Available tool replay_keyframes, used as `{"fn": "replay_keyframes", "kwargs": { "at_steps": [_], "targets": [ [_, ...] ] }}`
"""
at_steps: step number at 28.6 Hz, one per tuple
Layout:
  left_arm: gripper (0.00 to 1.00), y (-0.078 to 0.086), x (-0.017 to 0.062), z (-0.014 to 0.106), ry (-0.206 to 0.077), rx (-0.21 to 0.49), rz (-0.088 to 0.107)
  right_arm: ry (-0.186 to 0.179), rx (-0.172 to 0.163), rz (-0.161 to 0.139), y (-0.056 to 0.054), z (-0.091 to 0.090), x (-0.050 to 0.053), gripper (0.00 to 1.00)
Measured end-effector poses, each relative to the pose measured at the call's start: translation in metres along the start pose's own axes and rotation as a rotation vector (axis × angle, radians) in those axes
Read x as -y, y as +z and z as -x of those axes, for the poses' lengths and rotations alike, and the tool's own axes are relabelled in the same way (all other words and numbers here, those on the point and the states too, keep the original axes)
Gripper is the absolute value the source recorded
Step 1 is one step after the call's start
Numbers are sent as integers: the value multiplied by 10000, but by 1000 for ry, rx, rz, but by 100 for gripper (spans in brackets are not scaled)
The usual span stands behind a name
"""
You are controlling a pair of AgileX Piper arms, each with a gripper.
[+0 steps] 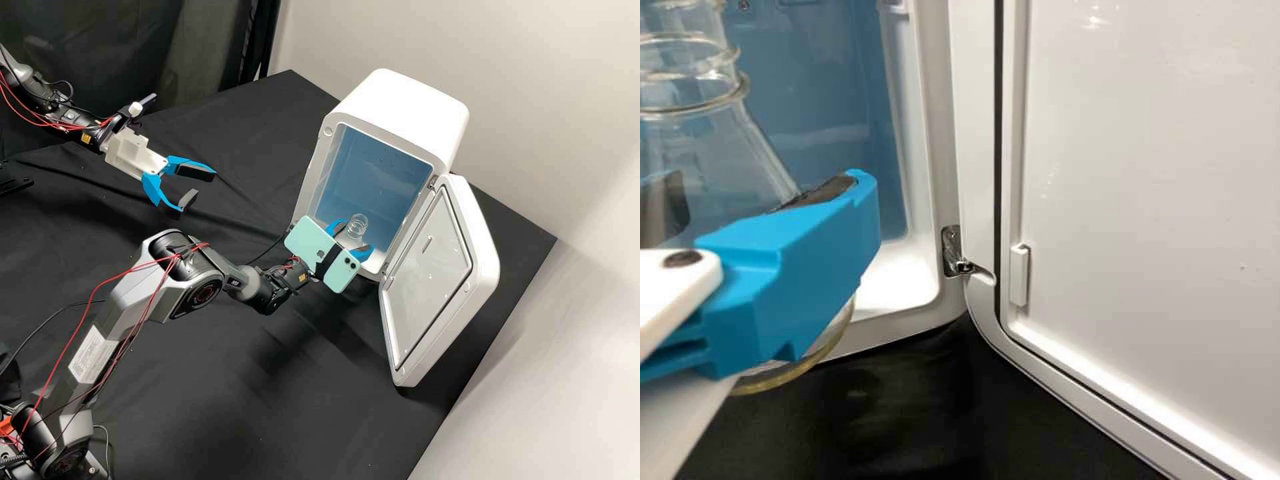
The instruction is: Place the flask in the incubator
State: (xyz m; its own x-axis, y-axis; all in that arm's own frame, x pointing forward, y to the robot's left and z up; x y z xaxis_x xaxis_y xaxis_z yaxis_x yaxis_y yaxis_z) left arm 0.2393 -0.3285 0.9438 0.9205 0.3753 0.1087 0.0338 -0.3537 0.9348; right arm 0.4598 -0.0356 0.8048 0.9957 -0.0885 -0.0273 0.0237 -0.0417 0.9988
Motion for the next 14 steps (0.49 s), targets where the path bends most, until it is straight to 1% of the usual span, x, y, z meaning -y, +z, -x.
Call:
{"fn": "replay_keyframes", "kwargs": {
  "at_steps": [6,9,10,12,14],
  "targets": [
    [100,0,0,0,0,0,0,-2,-3,1,-19,-7,8,0],
    [100,0,0,0,0,0,0,-2,-9,2,-40,-64,12,0],
    [100,0,0,0,0,0,0,0,-13,-8,-51,-110,9,0],
    [100,0,0,0,0,0,0,-2,-21,-17,-76,-181,4,0],
    [100,0,0,0,0,0,0,-16,-28,-23,-95,-230,3,0]
  ]
}}
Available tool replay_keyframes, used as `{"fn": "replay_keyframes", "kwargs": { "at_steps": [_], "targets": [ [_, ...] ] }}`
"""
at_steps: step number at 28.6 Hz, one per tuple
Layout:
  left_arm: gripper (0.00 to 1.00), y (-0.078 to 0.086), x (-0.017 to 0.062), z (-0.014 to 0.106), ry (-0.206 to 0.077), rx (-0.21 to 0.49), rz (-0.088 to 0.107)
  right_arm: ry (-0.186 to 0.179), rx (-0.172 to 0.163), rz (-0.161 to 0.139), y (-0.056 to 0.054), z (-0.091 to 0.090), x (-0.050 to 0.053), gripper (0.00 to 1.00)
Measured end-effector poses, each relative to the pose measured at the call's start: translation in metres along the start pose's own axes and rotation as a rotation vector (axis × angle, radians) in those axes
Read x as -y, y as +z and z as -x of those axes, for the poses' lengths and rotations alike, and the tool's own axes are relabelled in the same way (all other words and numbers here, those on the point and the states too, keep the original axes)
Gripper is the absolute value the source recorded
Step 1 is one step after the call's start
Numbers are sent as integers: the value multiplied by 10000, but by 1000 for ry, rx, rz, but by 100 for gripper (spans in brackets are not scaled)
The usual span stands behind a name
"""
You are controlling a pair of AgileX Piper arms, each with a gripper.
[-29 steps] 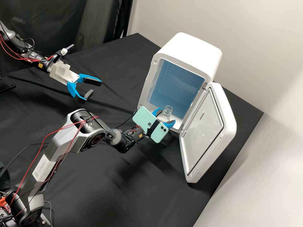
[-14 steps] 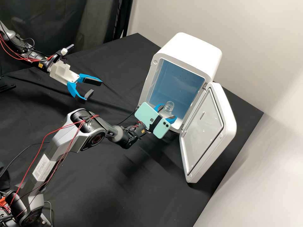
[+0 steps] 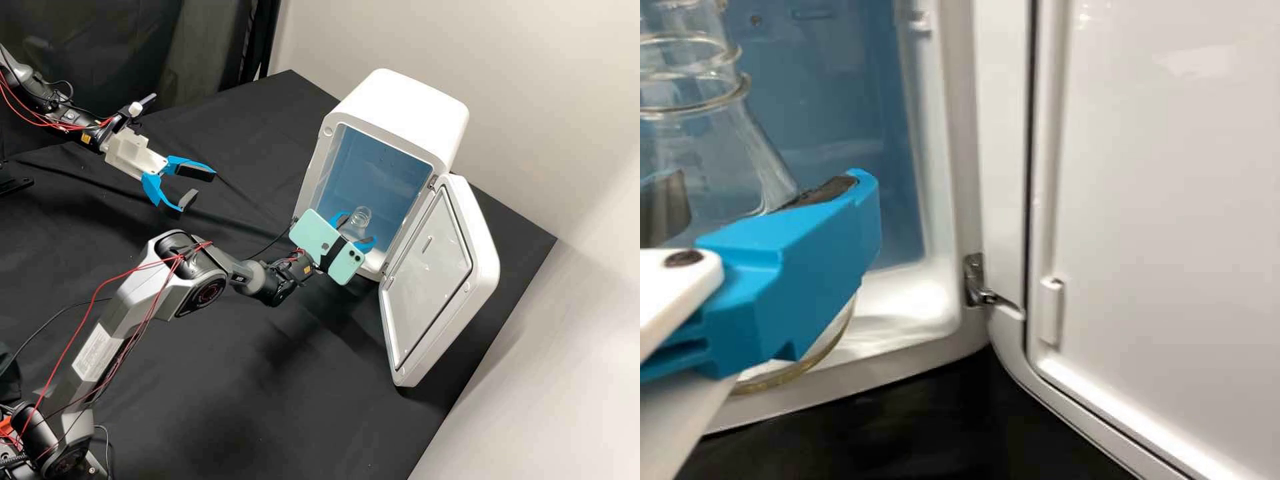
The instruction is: Place the flask in the incubator
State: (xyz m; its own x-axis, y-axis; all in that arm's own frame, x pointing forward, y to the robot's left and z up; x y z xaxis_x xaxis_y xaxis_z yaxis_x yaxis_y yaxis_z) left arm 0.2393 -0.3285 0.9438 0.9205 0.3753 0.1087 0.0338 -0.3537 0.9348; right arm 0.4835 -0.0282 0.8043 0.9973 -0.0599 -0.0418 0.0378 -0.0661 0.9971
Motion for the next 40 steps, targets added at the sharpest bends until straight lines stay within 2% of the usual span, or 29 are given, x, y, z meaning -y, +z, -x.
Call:
{"fn": "replay_keyframes", "kwargs": {
  "at_steps": [7,11,14,20,23,25,31,40],
  "targets": [
    [100,0,0,0,0,0,0,-30,-15,-36,-51,-207,49,0],
    [100,0,0,0,0,0,0,-52,-8,-23,-69,-317,91,0],
    [100,0,0,0,0,0,0,-51,-8,-18,-48,-404,104,0],
    [100,0,0,0,0,0,0,-72,34,-9,18,-593,137,0],
    [100,0,0,0,0,0,0,-66,38,-6,48,-667,126,0],
    [100,0,0,0,0,0,0,-61,50,8,90,-716,91,0],
    [100,0,0,0,0,0,0,-41,59,15,141,-782,-8,0],
    [100,0,0,0,0,0,0,-40,58,15,142,-786,-12,0]
  ]
}}
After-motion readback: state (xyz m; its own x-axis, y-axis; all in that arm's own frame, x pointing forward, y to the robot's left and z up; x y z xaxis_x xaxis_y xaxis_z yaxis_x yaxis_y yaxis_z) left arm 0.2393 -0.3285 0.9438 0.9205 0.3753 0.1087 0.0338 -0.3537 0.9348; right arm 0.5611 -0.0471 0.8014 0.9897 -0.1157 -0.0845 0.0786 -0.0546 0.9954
